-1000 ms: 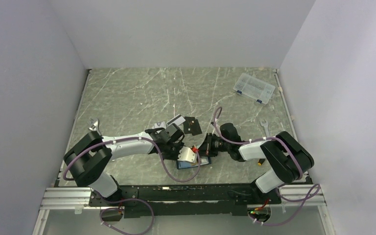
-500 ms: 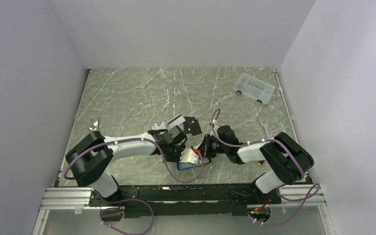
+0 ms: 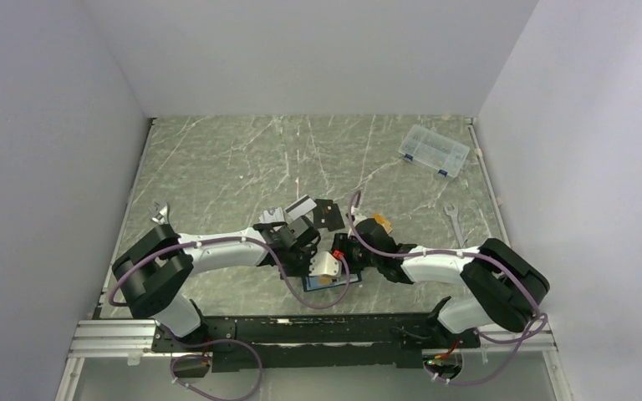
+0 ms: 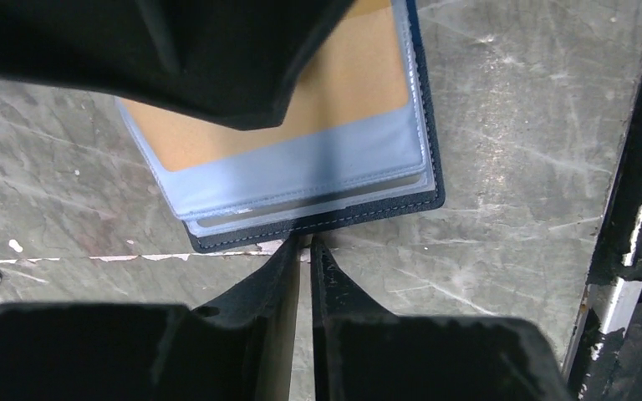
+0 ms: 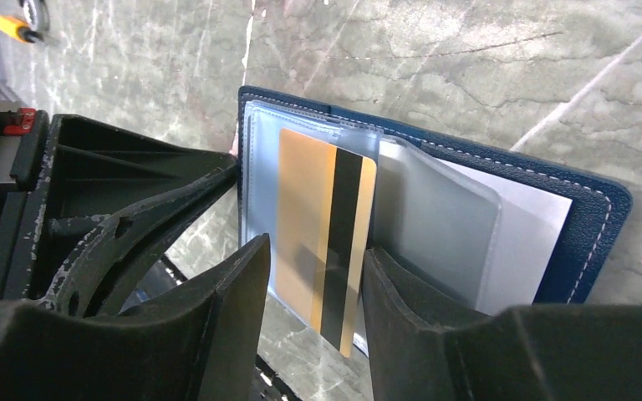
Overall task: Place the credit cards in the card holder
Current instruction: Insert the credit card into the card holder.
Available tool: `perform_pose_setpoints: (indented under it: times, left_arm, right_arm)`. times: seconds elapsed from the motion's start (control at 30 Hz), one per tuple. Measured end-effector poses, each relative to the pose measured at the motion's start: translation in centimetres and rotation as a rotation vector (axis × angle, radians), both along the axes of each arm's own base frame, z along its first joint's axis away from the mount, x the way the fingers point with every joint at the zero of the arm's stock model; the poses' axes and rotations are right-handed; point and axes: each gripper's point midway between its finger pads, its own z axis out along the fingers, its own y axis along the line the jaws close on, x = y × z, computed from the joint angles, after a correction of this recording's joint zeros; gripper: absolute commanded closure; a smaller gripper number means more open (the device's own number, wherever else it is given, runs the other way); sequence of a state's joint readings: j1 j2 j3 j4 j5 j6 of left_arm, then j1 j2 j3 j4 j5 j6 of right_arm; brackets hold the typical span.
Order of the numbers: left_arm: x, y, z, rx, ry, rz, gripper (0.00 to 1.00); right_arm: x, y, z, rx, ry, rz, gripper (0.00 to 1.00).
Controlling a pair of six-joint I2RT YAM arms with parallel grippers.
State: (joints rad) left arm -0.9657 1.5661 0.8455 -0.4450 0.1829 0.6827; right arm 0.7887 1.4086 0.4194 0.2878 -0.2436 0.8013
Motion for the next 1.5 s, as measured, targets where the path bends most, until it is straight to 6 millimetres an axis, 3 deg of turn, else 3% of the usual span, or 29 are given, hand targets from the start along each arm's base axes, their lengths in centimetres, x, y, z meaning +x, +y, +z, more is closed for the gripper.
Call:
perform_pose_setpoints:
  times: [0.37, 0.63, 1.0, 1.37, 1.5]
  left_arm:
    - [0.2, 0.0, 0.1, -0.012, -0.001, 0.056, 0.9]
    - [0.7, 0.4, 0.2, -0.022, 0.012, 0.106, 0.95]
    - [5.5, 2.9, 2.6, -0.155, 0.08, 0.349, 0.97]
    - [6.0, 3.1, 3.4, -0.221, 0.159, 0.436, 0.96]
    - [6.0, 3.1, 3.4, -0.227, 0.169, 0.451, 0.96]
  right_arm:
    - [-0.2, -2.2, 0.1, -0.138, -0.036, -0.065, 0.43]
    - [-0.5, -2.5, 0.0, -0.232, -0.039, -0.068, 0.42]
    - [-1.5, -5.2, -0.3, -0.391, -0.05, -0.086, 0.42]
    - [-1.8, -2.5, -0.6, -0.536, -0.097, -0.032, 0.4]
    - [-1.9, -2.4, -0.5, -0.579, -0.109, -0.047, 0.34]
